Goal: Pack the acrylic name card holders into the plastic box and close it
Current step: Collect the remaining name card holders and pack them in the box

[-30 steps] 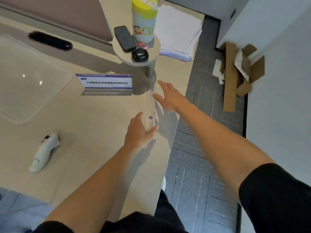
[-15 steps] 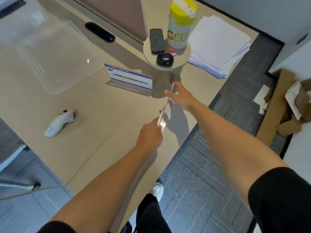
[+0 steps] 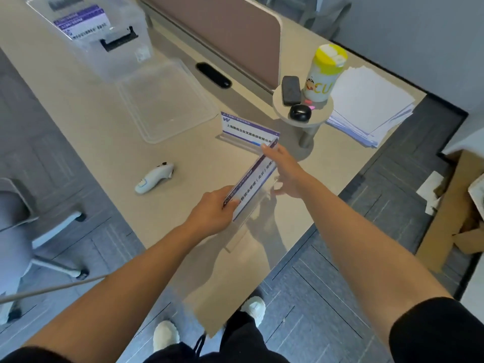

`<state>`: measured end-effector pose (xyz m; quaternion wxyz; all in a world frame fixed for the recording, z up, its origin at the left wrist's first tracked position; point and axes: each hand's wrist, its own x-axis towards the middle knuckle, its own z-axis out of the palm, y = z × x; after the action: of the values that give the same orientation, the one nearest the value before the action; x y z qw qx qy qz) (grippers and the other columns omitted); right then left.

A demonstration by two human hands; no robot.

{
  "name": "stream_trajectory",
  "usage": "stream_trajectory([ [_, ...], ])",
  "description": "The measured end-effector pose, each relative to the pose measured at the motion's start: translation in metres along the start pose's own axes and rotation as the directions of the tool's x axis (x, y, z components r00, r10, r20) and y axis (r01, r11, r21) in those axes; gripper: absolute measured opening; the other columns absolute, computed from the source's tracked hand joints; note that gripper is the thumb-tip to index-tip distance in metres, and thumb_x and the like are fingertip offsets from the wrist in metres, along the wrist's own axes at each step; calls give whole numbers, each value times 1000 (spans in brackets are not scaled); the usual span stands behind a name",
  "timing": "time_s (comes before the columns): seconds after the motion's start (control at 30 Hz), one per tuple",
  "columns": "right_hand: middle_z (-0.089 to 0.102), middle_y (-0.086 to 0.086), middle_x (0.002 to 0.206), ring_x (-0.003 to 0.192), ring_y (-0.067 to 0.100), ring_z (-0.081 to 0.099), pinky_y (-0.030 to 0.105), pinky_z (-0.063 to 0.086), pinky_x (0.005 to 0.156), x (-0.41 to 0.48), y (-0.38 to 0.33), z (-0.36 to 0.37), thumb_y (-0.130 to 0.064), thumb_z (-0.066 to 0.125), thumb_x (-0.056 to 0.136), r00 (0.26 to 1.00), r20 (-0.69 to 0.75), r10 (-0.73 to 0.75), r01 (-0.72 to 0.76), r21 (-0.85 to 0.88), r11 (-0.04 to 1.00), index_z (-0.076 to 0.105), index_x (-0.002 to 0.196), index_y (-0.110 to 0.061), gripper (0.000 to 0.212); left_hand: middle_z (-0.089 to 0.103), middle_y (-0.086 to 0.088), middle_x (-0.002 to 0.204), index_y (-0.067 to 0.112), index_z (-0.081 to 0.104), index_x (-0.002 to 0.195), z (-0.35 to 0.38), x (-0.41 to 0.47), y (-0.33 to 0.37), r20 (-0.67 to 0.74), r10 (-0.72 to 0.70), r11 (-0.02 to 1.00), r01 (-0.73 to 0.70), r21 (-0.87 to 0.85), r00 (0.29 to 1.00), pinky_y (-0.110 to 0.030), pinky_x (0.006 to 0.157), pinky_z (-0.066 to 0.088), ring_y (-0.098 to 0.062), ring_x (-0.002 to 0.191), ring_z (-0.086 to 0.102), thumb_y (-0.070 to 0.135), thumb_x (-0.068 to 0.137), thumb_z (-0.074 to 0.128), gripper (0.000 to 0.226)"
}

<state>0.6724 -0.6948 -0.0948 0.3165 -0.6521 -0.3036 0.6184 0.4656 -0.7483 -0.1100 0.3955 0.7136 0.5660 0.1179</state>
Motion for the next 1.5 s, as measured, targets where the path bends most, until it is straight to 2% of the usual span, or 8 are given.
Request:
stream_trajectory([
  [0.27, 65, 5, 110, 102, 22, 62, 57, 53, 90, -66, -25, 127, -51, 67, 82, 951, -223, -212, 213, -22, 977, 50, 116, -31, 43, 63, 8, 80, 28, 63, 109, -87, -70, -58, -35, 122, 986, -125, -113, 992, -30, 63, 43, -16, 74, 57, 28, 96, 50, 18],
  [0.47, 69, 6, 100, 98, 24, 66, 54, 56, 88, -105, -50, 209, -46, 66, 87, 931, -263, -253, 254, -30, 967, 54, 110, -26, 33, 63, 12, 119, 37, 51, 131, -148, -110, -123, 98, 147, 985, -137, -105, 984, -37, 94, 49, -13, 107, 58, 32, 84, 72, 52],
  [0.67, 65, 7, 99, 102, 27, 65, 54, 58, 86, -110, -74, 274, -46, 68, 86, 933, -228, -277, 285, -1, 959, 56, 100, -30, 24, 58, 7, 121, 28, 47, 141, -202, -125, -158, 10, 162, 982, -160, -103, 987, -22, 77, 42, -10, 95, 54, 27, 87, 71, 59],
  [0.77, 64, 7, 101, 104, 28, 64, 54, 57, 87, -102, -85, 293, -48, 67, 86, 935, -214, -283, 297, 38, 954, 57, 106, -28, 30, 61, 10, 89, 32, 61, 92, -221, -124, -174, -31, 166, 976, -169, -139, 986, -11, 60, 40, -6, 73, 55, 24, 89, 70, 13],
  [0.83, 64, 5, 102, 102, 27, 65, 55, 57, 88, -93, -93, 303, -47, 67, 87, 936, -218, -275, 295, 65, 953, 57, 116, -27, 37, 63, 11, 83, 31, 55, 78, -231, -117, -184, -63, 162, 974, -170, -150, 985, -8, 52, 37, -8, 70, 58, 25, 88, 71, 20],
  [1.0, 63, -1, 97, 95, 26, 64, 57, 56, 88, -54, -119, 331, -46, 64, 89, 934, -214, -286, 310, 92, 946, 51, 128, -25, 47, 70, 8, 102, 20, 69, 108, -261, -84, -206, -71, 108, 981, -117, -155, 992, -25, 73, 54, -6, 89, 67, 28, 86, 71, 23],
  [1.23, 62, -4, 99, 104, 30, 63, 57, 54, 91, 32, -175, 367, -48, 60, 90, 958, -139, -249, 274, 200, 941, 59, 111, -25, 31, 73, 4, 83, 34, 67, 95, -332, -18, -228, -105, -9, 978, -13, -208, 994, -10, 50, 38, 5, 52, 55, 32, 85, 73, 12],
  [1.5, 66, -4, 99, 109, 35, 64, 61, 52, 91, 110, -234, 431, -55, 61, 80, 973, -20, -231, 229, 255, 939, 61, 106, -23, 41, 75, -5, 82, 42, 76, 83, -409, 39, -274, -198, -68, 947, 1, -321, 978, -37, 79, 56, -17, 74, 69, 49, 58, 86, 28],
])
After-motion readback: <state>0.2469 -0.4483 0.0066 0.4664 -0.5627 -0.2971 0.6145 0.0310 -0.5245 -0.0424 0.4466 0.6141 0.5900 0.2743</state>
